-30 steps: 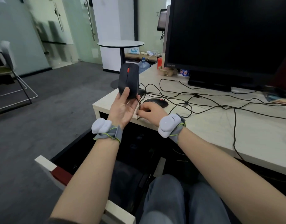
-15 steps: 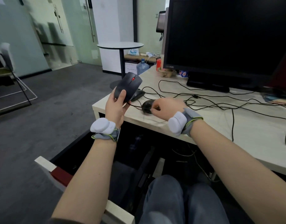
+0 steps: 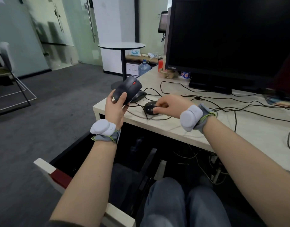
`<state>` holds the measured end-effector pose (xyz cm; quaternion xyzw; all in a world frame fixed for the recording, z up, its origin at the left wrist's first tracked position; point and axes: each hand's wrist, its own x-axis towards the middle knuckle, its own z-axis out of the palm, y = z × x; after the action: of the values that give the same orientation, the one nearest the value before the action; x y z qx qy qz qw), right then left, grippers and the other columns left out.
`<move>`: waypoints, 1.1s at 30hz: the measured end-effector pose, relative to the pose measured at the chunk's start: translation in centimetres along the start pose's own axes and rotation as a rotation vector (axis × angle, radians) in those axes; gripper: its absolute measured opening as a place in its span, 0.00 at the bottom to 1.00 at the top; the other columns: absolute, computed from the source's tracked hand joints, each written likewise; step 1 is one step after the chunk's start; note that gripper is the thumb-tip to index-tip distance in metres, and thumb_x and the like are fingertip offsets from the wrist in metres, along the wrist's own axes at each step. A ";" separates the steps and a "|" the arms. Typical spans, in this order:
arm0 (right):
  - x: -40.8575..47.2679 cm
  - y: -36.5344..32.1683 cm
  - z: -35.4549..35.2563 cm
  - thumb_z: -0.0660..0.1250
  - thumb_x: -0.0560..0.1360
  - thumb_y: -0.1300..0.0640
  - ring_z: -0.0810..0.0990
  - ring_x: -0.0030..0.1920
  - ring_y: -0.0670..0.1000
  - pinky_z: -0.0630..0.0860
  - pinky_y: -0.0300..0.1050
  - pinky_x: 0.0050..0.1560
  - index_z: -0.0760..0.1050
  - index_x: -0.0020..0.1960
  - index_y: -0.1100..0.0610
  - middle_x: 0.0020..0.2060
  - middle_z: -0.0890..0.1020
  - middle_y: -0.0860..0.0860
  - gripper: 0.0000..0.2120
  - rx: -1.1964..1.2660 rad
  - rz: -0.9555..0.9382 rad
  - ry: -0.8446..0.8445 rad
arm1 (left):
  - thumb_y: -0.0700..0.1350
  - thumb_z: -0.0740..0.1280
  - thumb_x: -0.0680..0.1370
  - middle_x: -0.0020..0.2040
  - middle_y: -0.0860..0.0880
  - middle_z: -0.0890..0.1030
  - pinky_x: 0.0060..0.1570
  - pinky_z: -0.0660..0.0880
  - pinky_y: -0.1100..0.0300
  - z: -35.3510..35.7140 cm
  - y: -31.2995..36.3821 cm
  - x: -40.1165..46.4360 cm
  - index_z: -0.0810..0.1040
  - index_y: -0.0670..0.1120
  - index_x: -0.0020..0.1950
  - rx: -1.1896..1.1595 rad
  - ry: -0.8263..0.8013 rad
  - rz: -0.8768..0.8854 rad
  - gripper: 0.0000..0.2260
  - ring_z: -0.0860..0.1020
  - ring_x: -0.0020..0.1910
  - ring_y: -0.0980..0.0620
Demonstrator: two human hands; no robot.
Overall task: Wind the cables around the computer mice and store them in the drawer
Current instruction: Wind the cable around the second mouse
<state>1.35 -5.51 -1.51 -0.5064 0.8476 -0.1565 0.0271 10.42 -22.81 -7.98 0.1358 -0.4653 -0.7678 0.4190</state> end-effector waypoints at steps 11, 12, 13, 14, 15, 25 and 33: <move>-0.5 0.7 -0.7 0.57 0.78 0.52 0.73 0.42 0.44 0.67 0.40 0.41 0.76 0.57 0.45 0.49 0.83 0.45 0.12 -0.025 -0.097 0.426 | 0.41 0.61 0.79 0.47 0.51 0.80 0.44 0.75 0.69 1.1 -0.2 -0.8 0.73 0.42 0.63 0.209 -0.264 -0.033 0.13 0.77 0.45 0.58; -0.5 0.9 -0.8 0.58 0.78 0.52 0.74 0.41 0.46 0.68 0.41 0.40 0.75 0.55 0.46 0.46 0.83 0.47 0.10 -0.032 -0.081 0.469 | 0.40 0.61 0.79 0.48 0.51 0.80 0.43 0.75 0.70 1.4 -0.2 -1.1 0.72 0.42 0.64 0.216 -0.309 -0.051 0.13 0.77 0.47 0.58; -0.6 1.1 -0.7 0.59 0.77 0.51 0.76 0.41 0.48 0.70 0.42 0.40 0.75 0.53 0.48 0.44 0.83 0.48 0.09 -0.042 -0.076 0.499 | 0.39 0.60 0.80 0.49 0.50 0.79 0.43 0.75 0.70 1.6 -0.2 -1.3 0.71 0.41 0.65 0.221 -0.347 -0.069 0.14 0.77 0.48 0.58; -0.7 1.3 -0.7 0.60 0.77 0.52 0.77 0.42 0.50 0.71 0.44 0.41 0.75 0.52 0.49 0.43 0.83 0.49 0.08 -0.052 -0.090 0.522 | 0.38 0.60 0.79 0.51 0.50 0.79 0.43 0.76 0.70 1.8 -0.1 -1.5 0.70 0.41 0.66 0.227 -0.379 -0.085 0.15 0.77 0.49 0.58; -0.8 1.5 -0.6 0.61 0.76 0.52 0.78 0.43 0.51 0.71 0.44 0.43 0.76 0.51 0.50 0.43 0.82 0.49 0.07 -0.056 -0.121 0.543 | 0.37 0.60 0.79 0.51 0.49 0.79 0.43 0.76 0.70 1.9 -0.1 -1.6 0.70 0.41 0.66 0.235 -0.401 -0.099 0.15 0.77 0.48 0.58; -1.9 1.0 -1.5 0.67 0.74 0.58 0.73 0.34 0.33 0.64 0.25 0.37 0.82 0.48 0.57 0.39 0.79 0.42 0.06 0.226 -0.257 0.563 | 0.39 0.57 0.80 0.45 0.51 0.81 0.49 0.73 0.62 2.2 0.6 -2.7 0.75 0.48 0.55 0.268 -0.605 -0.214 0.10 0.77 0.46 0.56; -1.3 0.9 -2.3 0.66 0.75 0.58 0.77 0.47 0.51 0.74 0.45 0.53 0.81 0.50 0.55 0.44 0.80 0.47 0.07 0.214 -0.203 0.441 | 0.48 0.62 0.75 0.44 0.54 0.82 0.50 0.71 0.60 1.8 1.0 -3.1 0.77 0.51 0.53 0.116 -0.639 -0.337 0.09 0.76 0.46 0.55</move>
<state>0.73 -3.45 0.29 -0.5367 0.7564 -0.3539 -0.1207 11.70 -19.56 -6.74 -0.0128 -0.5866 -0.8021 0.1114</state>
